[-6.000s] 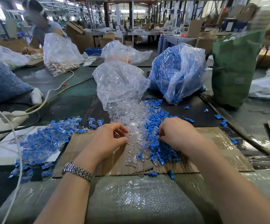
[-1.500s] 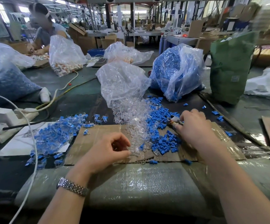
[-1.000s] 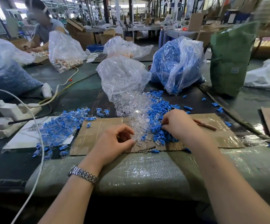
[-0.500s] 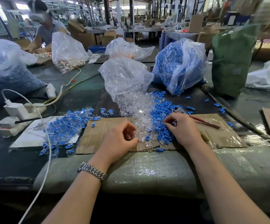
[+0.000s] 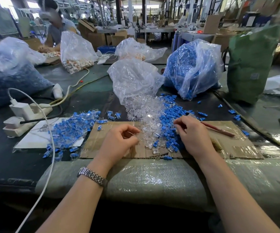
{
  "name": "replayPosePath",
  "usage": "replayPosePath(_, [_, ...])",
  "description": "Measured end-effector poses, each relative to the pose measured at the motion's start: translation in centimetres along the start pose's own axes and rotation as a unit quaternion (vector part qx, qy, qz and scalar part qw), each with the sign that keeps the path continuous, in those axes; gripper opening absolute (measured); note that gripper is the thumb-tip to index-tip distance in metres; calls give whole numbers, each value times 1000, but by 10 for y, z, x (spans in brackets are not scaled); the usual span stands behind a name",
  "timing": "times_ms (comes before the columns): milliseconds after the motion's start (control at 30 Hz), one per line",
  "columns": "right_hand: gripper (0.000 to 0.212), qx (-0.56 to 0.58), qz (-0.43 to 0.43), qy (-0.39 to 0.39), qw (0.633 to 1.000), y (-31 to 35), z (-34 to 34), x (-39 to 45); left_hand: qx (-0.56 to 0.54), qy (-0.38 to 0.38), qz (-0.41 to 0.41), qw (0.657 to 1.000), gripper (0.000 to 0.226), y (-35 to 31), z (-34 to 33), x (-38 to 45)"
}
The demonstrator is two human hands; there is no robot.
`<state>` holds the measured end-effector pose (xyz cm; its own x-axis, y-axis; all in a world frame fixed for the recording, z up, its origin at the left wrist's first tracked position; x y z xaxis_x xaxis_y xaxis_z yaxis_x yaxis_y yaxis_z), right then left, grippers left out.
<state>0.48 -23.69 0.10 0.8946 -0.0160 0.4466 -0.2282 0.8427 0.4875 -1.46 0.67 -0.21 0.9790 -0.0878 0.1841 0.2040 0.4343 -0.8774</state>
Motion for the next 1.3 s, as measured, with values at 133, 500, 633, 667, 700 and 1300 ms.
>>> replayPosePath(133, [24, -29, -51, 63, 996, -5, -5, 2, -27, -7, 17, 999, 22, 2, 2, 1])
replayPosePath(500, [17, -29, -67, 141, 987, 6, -4, 20, -108, -7, 62, 992, 23, 12, 4, 7])
replayPosePath(633, [13, 49, -64, 94, 992, 13, 12, 36, -304, -3, 103, 947, 22, 9, 7, 20])
replayPosePath(667, [11, 86, -63, 90, 990, 14, 15, 40, -357, 8, 112, 927, 22, 6, 6, 25])
replayPosePath(700, [11, 133, -65, 89, 985, 16, 18, 43, -405, 22, 120, 906, 23, 3, 5, 31])
replayPosePath(1300, [9, 318, -2, 88, 944, 50, -11, 23, -475, 114, 137, 862, 22, 4, -27, 43])
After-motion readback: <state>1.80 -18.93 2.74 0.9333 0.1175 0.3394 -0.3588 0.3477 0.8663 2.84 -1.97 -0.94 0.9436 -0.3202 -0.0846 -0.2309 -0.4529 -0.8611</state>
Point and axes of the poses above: each hand's wrist, its own x-axis towards the middle knuckle, its own z-axis out of the back of the hand, y = z × x, the point moved 5 cm from there along x, towards the middle knuckle
